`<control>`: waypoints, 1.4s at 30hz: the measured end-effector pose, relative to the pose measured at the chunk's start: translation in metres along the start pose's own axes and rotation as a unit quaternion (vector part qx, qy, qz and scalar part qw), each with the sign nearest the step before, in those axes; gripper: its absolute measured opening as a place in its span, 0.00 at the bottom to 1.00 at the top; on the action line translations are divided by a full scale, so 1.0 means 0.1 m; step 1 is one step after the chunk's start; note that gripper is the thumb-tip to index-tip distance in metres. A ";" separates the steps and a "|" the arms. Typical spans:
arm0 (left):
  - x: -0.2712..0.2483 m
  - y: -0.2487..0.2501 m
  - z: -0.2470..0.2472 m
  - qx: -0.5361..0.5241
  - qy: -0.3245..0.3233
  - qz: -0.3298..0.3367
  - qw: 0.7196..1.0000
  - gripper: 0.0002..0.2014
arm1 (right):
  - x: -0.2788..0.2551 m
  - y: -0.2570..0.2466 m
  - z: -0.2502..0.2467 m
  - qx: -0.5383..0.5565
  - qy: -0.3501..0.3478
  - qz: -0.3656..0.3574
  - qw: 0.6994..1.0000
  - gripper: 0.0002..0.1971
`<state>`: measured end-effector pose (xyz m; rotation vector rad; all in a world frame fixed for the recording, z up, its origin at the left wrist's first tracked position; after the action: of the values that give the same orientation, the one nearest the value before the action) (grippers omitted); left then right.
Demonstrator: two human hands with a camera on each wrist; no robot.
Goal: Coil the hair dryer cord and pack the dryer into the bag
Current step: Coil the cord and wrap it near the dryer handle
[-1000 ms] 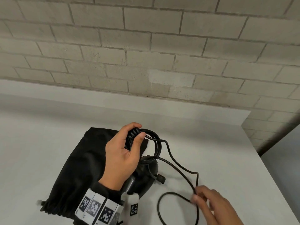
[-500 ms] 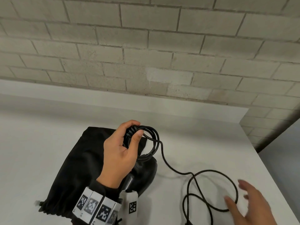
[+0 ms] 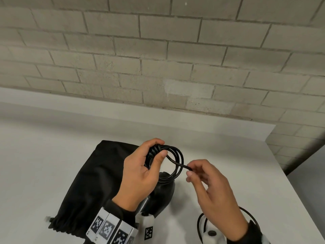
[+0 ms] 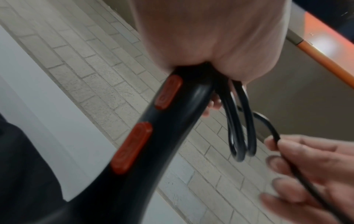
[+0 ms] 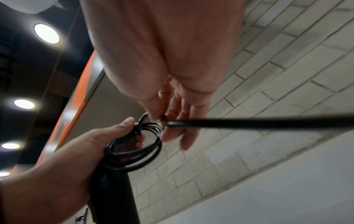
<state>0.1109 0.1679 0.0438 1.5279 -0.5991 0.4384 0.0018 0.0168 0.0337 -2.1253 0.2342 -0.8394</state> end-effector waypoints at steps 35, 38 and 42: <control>-0.08 0.16 0.07 -0.025 -0.002 0.109 0.994 0.13 | 0.50 -0.23 0.11 0.230 -0.079 0.203 0.949 0.02; -0.11 0.16 0.08 -0.023 -0.007 0.114 0.993 0.13 | 0.50 -0.20 0.11 0.237 -0.099 0.203 0.945 0.02; -0.12 0.18 0.10 -0.027 -0.002 0.114 0.993 0.15 | 0.49 -0.21 0.08 0.252 -0.117 0.168 0.946 0.06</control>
<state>0.0894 0.1598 0.0504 1.4146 -0.7860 0.5893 0.0416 0.0142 0.0704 -1.6217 0.2211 -0.3856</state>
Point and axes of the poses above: each hand's wrist, its own x-axis towards the middle knuckle, its own z-axis out of the palm, y = z × x, the point moved 6 cm from there along x, towards the middle knuckle, and after that the axes turned 11 degrees about y, right-handed, at the moved point
